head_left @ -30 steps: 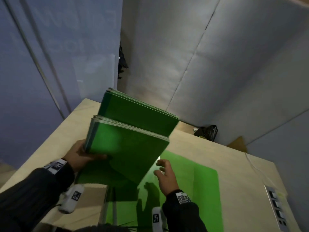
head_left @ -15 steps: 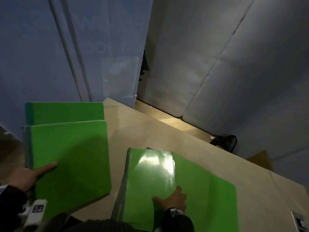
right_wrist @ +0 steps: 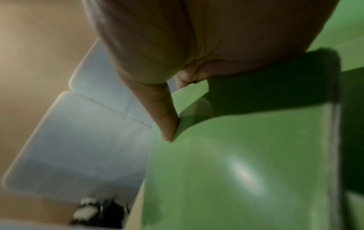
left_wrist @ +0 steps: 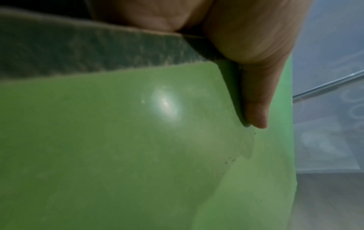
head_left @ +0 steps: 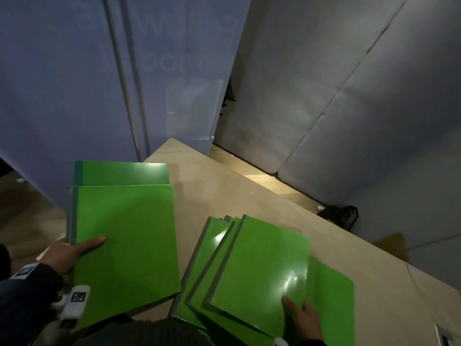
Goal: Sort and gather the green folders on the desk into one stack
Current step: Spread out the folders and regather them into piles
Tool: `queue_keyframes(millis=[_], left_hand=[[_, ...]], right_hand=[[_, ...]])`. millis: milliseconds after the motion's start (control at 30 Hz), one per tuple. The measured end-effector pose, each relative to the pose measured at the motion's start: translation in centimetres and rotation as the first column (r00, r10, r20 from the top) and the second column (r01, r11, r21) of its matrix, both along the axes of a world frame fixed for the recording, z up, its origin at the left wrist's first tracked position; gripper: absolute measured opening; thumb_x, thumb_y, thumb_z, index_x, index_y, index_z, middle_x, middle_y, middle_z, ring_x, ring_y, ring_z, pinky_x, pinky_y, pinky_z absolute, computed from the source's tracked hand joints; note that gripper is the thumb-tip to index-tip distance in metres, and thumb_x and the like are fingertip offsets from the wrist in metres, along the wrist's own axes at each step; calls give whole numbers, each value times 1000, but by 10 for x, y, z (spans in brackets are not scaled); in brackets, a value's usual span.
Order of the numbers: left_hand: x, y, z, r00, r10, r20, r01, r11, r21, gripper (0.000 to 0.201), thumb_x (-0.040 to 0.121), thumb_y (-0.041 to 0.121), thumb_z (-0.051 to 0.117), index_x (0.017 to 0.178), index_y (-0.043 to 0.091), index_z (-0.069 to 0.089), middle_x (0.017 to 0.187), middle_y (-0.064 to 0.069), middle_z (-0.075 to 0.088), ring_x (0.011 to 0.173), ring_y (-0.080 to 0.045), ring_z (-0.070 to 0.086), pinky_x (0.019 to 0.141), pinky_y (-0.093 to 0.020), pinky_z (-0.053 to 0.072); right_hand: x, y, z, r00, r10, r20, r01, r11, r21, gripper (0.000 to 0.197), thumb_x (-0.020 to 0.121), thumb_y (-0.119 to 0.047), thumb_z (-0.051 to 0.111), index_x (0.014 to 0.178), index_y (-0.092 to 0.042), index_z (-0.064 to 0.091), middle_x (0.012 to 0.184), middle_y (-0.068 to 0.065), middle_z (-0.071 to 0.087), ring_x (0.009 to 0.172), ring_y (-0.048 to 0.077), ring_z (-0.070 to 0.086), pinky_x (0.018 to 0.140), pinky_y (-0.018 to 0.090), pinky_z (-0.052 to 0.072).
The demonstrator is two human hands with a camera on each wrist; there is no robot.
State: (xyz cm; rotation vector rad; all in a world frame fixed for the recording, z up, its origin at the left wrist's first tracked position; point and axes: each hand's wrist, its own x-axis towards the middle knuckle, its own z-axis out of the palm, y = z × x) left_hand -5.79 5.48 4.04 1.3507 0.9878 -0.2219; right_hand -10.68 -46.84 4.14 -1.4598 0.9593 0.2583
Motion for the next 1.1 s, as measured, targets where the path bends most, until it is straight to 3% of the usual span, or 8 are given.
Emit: queue_keyframes(millis=[233, 333, 433, 533, 667, 800, 966, 1100], left_hand=[[9, -8, -13, 996, -89, 25, 88, 995, 53, 44, 66, 17, 86, 99, -7, 70, 74, -23, 76, 64, -37, 75, 72, -58, 60], [15, -15, -8, 991, -132, 15, 130, 989, 76, 23, 78, 8, 78, 92, -7, 68, 59, -15, 73, 48, -28, 71, 43, -36, 59], [20, -14, -10, 985, -169, 20, 168, 984, 57, 48, 59, 19, 86, 94, -9, 70, 74, -24, 75, 67, -38, 75, 68, -53, 62], [23, -15, -11, 984, -174, 42, 174, 985, 8, 54, 64, 24, 84, 104, -10, 69, 86, -29, 75, 83, -45, 73, 88, -63, 54], [31, -32, 4, 972, -226, 69, 227, 974, -4, 32, 91, 25, 66, 104, -4, 68, 60, -13, 74, 54, -27, 73, 50, -30, 60], [40, -59, 10, 967, -226, 120, 238, 967, -94, 66, 75, 54, 68, 105, -6, 69, 93, -26, 76, 89, -42, 74, 94, -58, 53], [50, -88, 31, 929, -303, 213, 320, 946, -51, 60, 83, 55, 58, 94, -1, 73, 87, -23, 77, 72, -32, 75, 68, -37, 59], [48, -85, 24, 891, -330, 311, 362, 931, -50, 86, 48, 62, 88, 109, 5, 70, 99, -21, 77, 90, -39, 73, 88, -52, 56]], right_hand=[[-4, -15, 62, 987, -123, 103, 118, 991, 57, 79, 91, -1, 62, 153, 8, 14, 159, 27, 21, 147, 39, 23, 118, 48, 22], [-4, -24, 69, 981, -101, 164, 96, 995, 35, 75, 81, -28, 77, 143, -1, 44, 149, 28, 42, 135, 40, 44, 106, 50, 42], [1, -22, 81, 955, -188, 228, 158, 977, 144, 23, 90, -10, 66, 107, -27, 66, 121, 22, 65, 102, 33, 64, 69, 39, 63], [16, -14, 90, 954, -229, 194, 160, 935, 316, 37, 93, -5, 60, 124, -25, 55, 131, 16, 58, 103, 33, 69, 103, 55, 48], [44, 36, 88, 966, -14, 259, -65, 954, 293, 28, 92, -16, 63, 119, -13, 56, 117, 18, 65, 95, 34, 72, 81, 47, 61], [64, 113, 54, 950, 225, 215, -258, 956, 137, 86, 45, -45, 96, 113, -4, 62, 115, 22, 68, 109, 47, 63, 80, 43, 58], [68, 158, 42, 918, 388, 75, -395, 893, 215, 102, 85, -6, 72, 157, -34, 6, 165, 15, 7, 145, 41, 25, 115, 61, 29], [66, 158, 49, 889, 443, 114, -456, 876, 158, 96, 88, 3, 66, 155, -38, 11, 162, 12, 20, 132, 31, 44, 108, 50, 38]])
